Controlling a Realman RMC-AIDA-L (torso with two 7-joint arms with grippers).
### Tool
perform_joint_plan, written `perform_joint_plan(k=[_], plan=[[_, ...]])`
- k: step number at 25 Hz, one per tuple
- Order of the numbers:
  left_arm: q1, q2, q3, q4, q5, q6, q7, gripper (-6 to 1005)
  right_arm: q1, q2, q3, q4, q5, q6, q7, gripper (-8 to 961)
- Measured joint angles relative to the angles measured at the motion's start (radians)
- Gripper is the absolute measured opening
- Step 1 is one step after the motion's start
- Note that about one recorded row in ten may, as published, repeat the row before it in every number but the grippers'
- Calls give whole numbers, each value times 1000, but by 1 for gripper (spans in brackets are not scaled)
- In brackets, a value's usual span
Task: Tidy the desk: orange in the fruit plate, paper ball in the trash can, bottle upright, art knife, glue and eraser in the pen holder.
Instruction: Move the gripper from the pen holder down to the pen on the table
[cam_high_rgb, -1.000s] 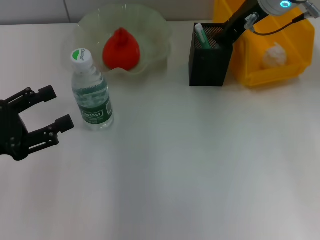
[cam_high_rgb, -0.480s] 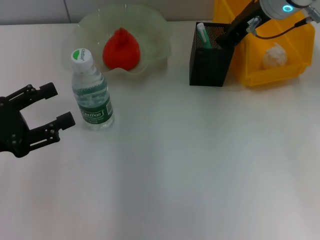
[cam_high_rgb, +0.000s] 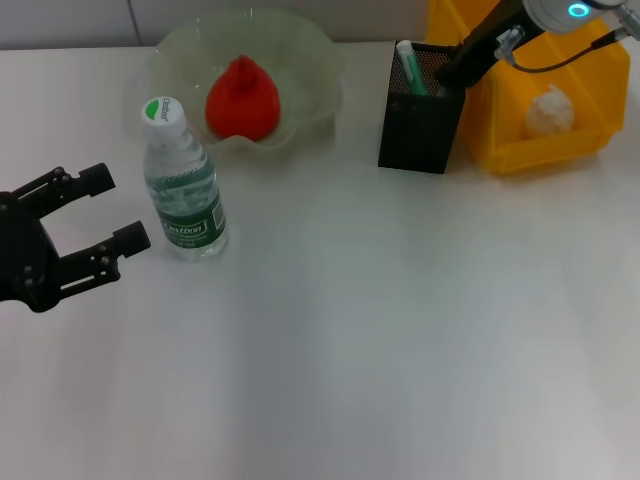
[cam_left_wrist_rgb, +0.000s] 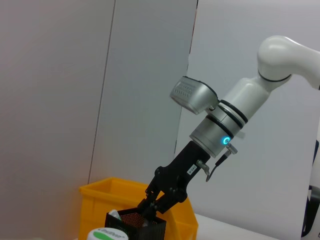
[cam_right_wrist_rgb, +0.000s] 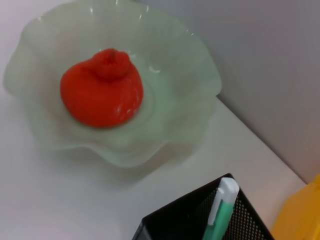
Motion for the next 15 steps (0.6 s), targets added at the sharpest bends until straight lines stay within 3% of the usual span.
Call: perform_joint_plan(k=[15], plan=[[-17,1,-8,0,0,-4,0,778,24,0,-9,-25,-30,-95,57,101]])
